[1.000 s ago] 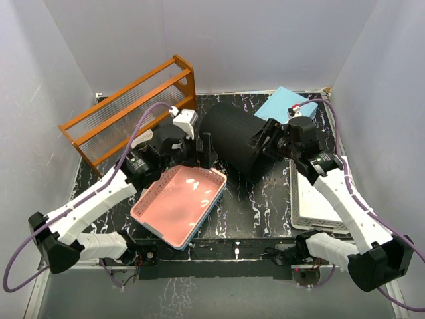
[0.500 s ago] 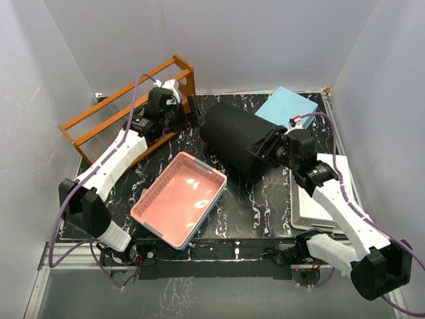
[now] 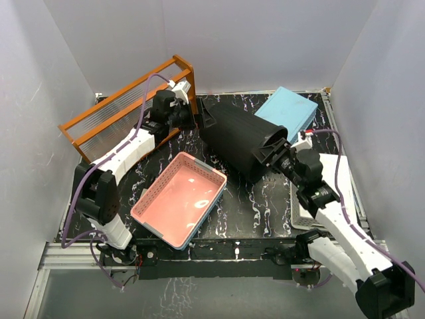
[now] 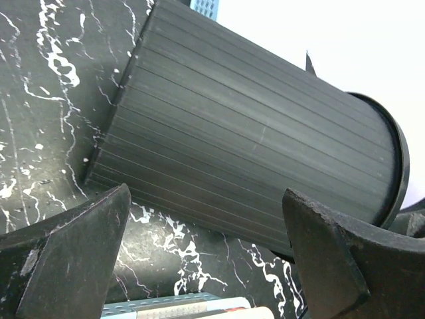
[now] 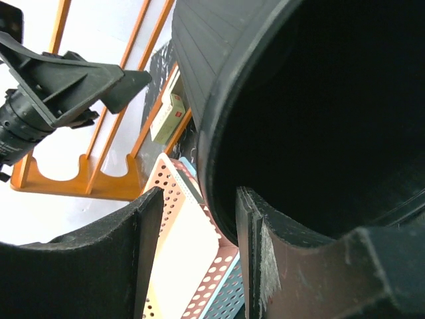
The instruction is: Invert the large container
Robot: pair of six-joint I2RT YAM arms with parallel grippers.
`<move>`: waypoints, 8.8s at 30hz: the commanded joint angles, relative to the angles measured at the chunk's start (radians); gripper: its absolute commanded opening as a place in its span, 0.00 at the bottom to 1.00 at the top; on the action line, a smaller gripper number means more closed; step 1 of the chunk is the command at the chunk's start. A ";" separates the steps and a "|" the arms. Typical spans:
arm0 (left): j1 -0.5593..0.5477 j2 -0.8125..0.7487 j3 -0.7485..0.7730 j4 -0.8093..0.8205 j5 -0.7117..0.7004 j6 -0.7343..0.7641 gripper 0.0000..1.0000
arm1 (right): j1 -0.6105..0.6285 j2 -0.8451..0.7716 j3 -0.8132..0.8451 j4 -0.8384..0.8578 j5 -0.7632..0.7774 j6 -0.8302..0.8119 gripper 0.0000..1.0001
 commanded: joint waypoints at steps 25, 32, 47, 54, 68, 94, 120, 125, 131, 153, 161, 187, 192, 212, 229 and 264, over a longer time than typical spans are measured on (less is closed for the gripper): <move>0.085 0.300 0.430 -0.248 0.185 0.124 0.99 | -0.014 0.008 0.000 0.208 0.012 -0.006 0.34; 0.087 0.400 0.522 -0.257 0.200 0.162 0.99 | -0.021 -0.004 -0.022 0.193 0.021 -0.004 0.33; 0.086 0.436 0.491 -0.193 0.367 0.117 0.99 | -0.050 0.085 -0.077 0.262 -0.057 0.067 0.16; 0.085 0.405 0.434 -0.124 0.457 0.051 0.99 | -0.060 0.079 -0.108 0.275 -0.083 0.085 0.01; 0.066 0.118 0.219 0.062 0.473 -0.099 0.99 | -0.063 0.063 -0.158 0.256 -0.078 0.162 0.00; -0.044 -0.004 0.246 0.137 0.446 -0.195 0.99 | -0.061 0.446 -0.384 1.025 -0.228 0.438 0.00; -0.103 0.010 0.327 -0.163 0.152 -0.003 0.99 | -0.062 0.391 -0.051 0.333 -0.109 0.104 0.98; -0.104 0.000 0.395 -0.315 0.049 0.101 0.99 | -0.062 0.290 -0.003 0.087 -0.038 -0.049 0.98; -0.105 0.012 0.356 -0.254 0.109 0.063 0.99 | -0.061 0.229 -0.065 0.056 -0.020 -0.086 0.98; -0.101 -0.490 -0.017 -0.562 -0.295 0.058 0.99 | -0.050 0.453 0.064 0.389 -0.043 -0.151 0.98; -0.097 -0.581 -0.194 -0.611 -0.328 -0.040 0.99 | -0.049 0.728 0.298 0.473 -0.017 -0.090 0.98; -0.744 -0.374 -0.222 -0.746 -0.632 -0.116 0.98 | -0.052 0.017 0.272 -0.555 0.391 -0.372 0.98; -0.758 -0.411 -0.382 -0.590 -0.548 -0.157 0.92 | -0.051 0.016 0.290 -0.552 0.375 -0.371 0.98; -0.757 -0.425 -0.154 -0.767 -0.711 -0.093 0.00 | -0.052 -0.015 0.218 -0.479 0.262 -0.319 0.98; -0.746 -0.265 0.310 -0.979 -0.692 -0.027 0.00 | -0.052 0.060 0.407 -0.579 0.143 -0.400 0.98; -0.464 -0.319 0.539 -0.708 -0.315 -0.028 0.00 | -0.051 0.084 0.197 -0.735 -0.140 -0.359 0.95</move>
